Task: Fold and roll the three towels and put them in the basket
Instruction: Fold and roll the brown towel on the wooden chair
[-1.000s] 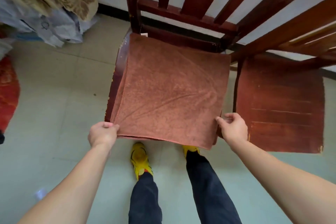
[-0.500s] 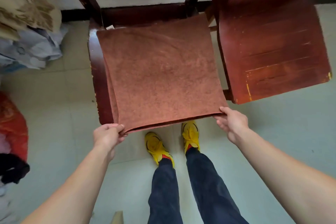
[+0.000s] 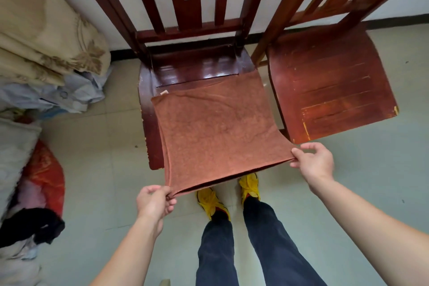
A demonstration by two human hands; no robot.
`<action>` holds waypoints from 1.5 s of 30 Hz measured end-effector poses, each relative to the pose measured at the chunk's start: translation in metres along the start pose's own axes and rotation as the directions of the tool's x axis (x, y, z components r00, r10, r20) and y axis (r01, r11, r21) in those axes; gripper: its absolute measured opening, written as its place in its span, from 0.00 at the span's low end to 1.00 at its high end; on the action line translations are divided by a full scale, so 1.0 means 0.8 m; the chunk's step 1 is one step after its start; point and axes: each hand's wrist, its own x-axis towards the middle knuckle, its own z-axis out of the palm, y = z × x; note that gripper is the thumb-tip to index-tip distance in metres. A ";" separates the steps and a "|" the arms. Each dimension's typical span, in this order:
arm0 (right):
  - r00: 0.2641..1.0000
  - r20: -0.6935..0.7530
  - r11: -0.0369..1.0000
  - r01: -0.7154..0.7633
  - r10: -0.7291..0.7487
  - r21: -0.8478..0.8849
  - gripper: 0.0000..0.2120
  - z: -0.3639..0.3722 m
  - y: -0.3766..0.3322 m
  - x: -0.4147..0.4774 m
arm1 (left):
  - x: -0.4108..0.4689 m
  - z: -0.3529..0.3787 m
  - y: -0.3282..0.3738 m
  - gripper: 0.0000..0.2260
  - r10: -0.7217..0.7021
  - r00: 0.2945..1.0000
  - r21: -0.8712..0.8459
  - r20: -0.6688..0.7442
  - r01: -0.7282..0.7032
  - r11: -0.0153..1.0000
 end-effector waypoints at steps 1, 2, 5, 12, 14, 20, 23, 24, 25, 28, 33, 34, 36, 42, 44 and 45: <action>1.000 0.011 0.999 0.012 -0.013 0.048 0.07 -0.003 -0.009 -0.001 | -0.003 -0.003 0.008 0.09 0.003 1.000 -0.005 0.006 -0.003 1.000; 0.999 0.026 0.995 0.020 -0.022 0.101 0.07 -0.005 -0.020 0.000 | -0.005 -0.005 0.018 0.08 0.005 1.000 -0.015 0.019 -0.005 1.000; 0.994 0.094 0.975 0.024 -0.046 0.220 0.04 -0.001 -0.060 0.012 | -0.003 -0.003 0.057 0.04 0.005 0.996 -0.076 0.087 0.001 0.997; 0.954 0.299 0.957 -0.113 0.029 0.269 0.08 0.049 -0.179 0.061 | 0.044 0.028 0.165 0.11 -0.040 0.981 -0.267 0.191 0.091 0.959; 0.935 0.351 0.956 -0.144 0.047 0.256 0.08 0.070 -0.203 0.082 | 0.065 0.042 0.189 0.11 -0.061 0.977 -0.312 0.205 0.124 0.942; 0.886 0.457 0.937 -0.219 0.075 0.272 0.05 0.126 -0.244 0.140 | 0.126 0.088 0.236 0.10 -0.084 0.988 -0.413 0.127 0.130 0.902; 0.908 0.418 0.920 -0.178 0.017 0.350 0.02 0.137 -0.250 0.152 | 0.139 0.106 0.237 0.04 0.041 0.997 -0.359 -0.072 -0.064 0.931; 0.931 0.364 0.934 -0.103 -0.031 0.343 0.05 0.141 -0.249 0.153 | 0.140 0.114 0.233 0.04 0.117 0.984 -0.288 -0.132 -0.151 0.946; 0.949 0.296 0.957 0.022 -0.112 0.291 0.07 0.144 -0.245 0.151 | 0.138 0.120 0.228 0.05 0.208 0.964 -0.184 -0.165 -0.237 0.954; 0.858 0.269 0.887 0.460 -0.437 -0.027 0.07 0.156 -0.228 0.129 | 0.125 0.138 0.211 0.08 0.490 0.866 0.261 -0.098 -0.453 0.853; 0.519 0.504 0.385 0.853 -0.690 -0.351 0.11 0.169 -0.214 0.125 | 0.129 0.143 0.209 0.11 0.745 0.632 0.732 0.213 -0.608 0.307; 0.494 0.527 0.329 0.865 -0.691 -0.380 0.13 0.168 -0.219 0.135 | 0.133 0.142 0.215 0.12 0.743 0.629 0.755 0.229 -0.597 0.272; 0.474 0.566 0.253 0.869 -0.674 -0.426 0.13 0.168 -0.229 0.154 | 0.144 0.137 0.225 0.12 0.700 0.667 0.814 0.254 -0.539 0.219; 0.465 0.684 0.148 0.870 -0.563 -0.470 0.06 0.172 -0.253 0.174 | 0.157 0.126 0.237 0.06 0.657 0.707 0.865 0.262 -0.474 0.164; 0.473 0.690 0.163 0.870 -0.548 -0.466 0.05 0.173 -0.255 0.177 | 0.159 0.125 0.237 0.03 0.674 0.716 0.842 0.185 -0.468 0.267; 0.485 0.683 0.185 0.865 -0.546 -0.466 0.04 0.172 -0.256 0.178 | 0.160 0.125 0.237 0.02 0.668 0.730 0.831 0.143 -0.456 0.320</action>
